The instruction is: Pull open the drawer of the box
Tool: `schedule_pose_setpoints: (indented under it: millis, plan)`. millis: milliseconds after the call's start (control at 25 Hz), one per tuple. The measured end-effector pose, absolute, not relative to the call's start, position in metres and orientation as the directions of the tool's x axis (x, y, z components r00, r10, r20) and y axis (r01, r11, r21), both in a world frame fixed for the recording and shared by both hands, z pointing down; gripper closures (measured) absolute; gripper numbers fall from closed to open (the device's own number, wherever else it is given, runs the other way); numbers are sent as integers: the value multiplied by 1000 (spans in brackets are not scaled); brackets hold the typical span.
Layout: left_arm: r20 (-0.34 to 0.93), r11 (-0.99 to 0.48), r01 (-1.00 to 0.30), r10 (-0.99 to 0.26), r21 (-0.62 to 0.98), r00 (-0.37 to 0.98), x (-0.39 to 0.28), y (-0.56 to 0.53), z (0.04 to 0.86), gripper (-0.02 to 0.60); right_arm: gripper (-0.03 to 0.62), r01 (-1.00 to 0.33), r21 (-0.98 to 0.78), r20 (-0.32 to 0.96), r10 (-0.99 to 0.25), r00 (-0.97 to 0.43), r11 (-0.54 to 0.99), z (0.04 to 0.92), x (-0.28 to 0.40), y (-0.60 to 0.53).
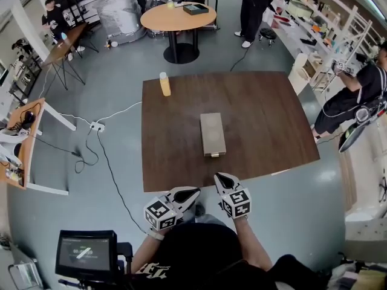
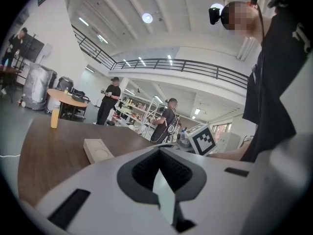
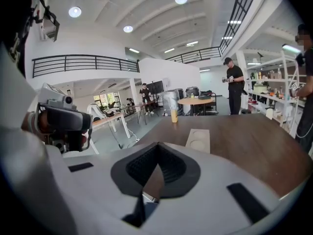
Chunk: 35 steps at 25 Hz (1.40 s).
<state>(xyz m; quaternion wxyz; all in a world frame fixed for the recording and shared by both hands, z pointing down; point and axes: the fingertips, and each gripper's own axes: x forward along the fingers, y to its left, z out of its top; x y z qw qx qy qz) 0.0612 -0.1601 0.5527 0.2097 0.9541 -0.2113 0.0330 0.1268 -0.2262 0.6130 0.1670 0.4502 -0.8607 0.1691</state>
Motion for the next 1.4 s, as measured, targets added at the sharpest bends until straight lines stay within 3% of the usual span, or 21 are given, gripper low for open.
schedule_pose_setpoints:
  millis: [320,960,1240,1400]
  plan:
    - [166,-800,-460,-430,385,888,37,-162,548,581,598,-834,-166,519,-672,-528,526,649,112,-239]
    - [204,-747,-532,-493,399,846,19,-163,565,581,514,-943,-117,579,-750,-320,312,705,150,-279]
    - [222,-739,-537,-490,406,843,8,-175,573,581,497,-965,-130,668,-699,-253,226,768,161,-308]
    - [233,-733,-545,-493,408,838,-2,-180,575,581,444,-973,-119,716,-662,-223,199,795,159,-321]
